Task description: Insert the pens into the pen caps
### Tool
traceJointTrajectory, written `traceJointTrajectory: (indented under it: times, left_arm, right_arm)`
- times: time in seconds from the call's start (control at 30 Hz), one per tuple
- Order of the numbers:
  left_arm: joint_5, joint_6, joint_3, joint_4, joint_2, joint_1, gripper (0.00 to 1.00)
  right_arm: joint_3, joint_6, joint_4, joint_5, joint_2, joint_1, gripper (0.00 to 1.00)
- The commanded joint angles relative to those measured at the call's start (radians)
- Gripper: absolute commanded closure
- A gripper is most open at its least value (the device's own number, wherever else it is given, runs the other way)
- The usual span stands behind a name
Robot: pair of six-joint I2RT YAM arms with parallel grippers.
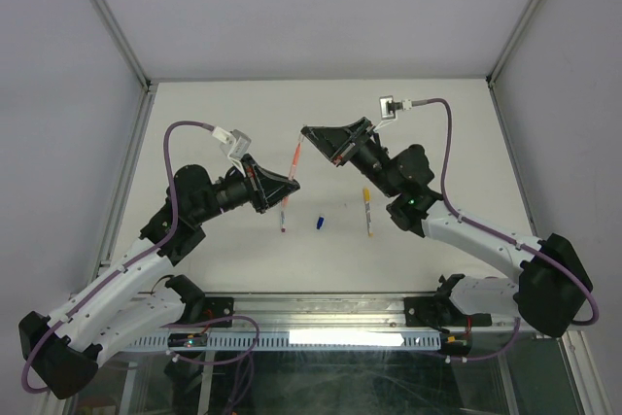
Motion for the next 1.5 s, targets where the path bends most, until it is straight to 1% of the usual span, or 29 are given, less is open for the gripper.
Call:
traceJointTrajectory:
  times: [0.0,0.77,1.17,1.47]
  left_arm:
    - [0.007,-0.001,0.004,0.054,-0.016,-0.006,1.0]
    - [-0.007,-0.002,0.006,0.053,-0.022,-0.006,1.0]
    - [-0.009,-0.001,0.006,0.045,-0.027,-0.005,1.0]
    - [-0.037,-0.005,0.025,0.045,-0.021,-0.006,1.0]
  right_arm:
    - [0.026,0.008,0.026,-0.015,-0.022,0.009,1.0]
    - [-0.013,0.006,-0.002,-0.034,-0.026,0.023,1.0]
    - [0.046,-0.029,-0.033,-0.016,-0.026,0.023,1.0]
    - [0.02,-0.017,-0.028,-0.05,-0.026,0.03,1.0]
